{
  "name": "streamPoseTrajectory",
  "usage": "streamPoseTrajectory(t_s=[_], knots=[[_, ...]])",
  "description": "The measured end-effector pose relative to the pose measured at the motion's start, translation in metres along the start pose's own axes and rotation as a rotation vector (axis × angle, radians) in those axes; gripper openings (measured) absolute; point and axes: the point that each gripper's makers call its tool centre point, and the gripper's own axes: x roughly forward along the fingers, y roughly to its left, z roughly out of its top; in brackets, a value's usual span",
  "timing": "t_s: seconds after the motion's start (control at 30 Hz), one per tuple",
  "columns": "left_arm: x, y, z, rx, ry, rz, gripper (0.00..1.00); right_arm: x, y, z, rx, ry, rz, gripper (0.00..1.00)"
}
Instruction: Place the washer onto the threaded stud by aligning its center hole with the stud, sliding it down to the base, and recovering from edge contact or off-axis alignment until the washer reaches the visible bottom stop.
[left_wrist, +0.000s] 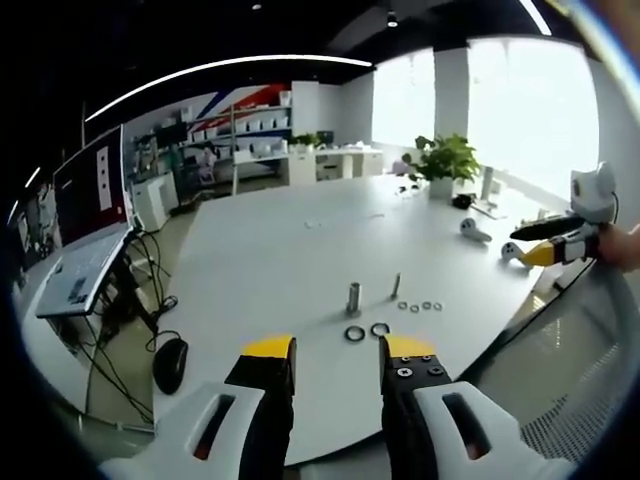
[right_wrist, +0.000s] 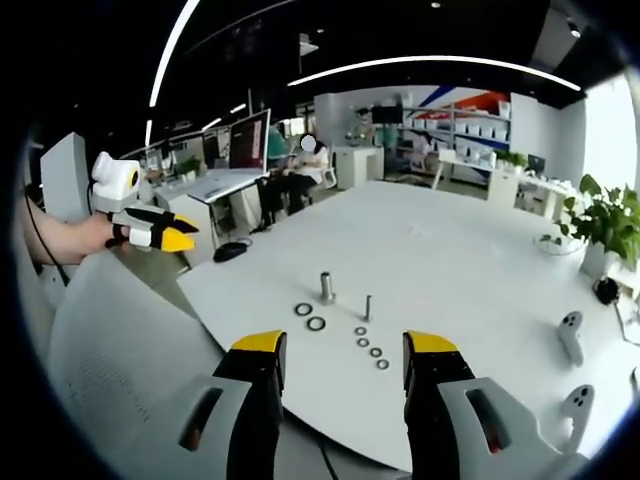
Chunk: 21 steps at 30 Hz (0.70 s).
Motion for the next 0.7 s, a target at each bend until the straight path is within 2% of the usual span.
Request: streamPoseTrajectory(t_s=[0.27, 0.5, 0.7], knots=[[-0.0007, 0.003, 0.0004, -0.009, -0.003, 0.013, 0.31, 0.0003, 0.0008, -0.0004, -0.001, 0.002, 0.005, 0.49], [0.0016, -0.002, -0.0025, 0.009, 0.016, -0.01, 0.31, -0.0006, -0.0013, 0.0009, 0.003, -0.008, -0.006, 0.49], [-0.0006, 0.0051, -0.0002, -0.012, 0.003, 0.022, 0.31, 0.0013, 0.002, -0.0013, 0.001, 0.008, 0.015, 0.49]])
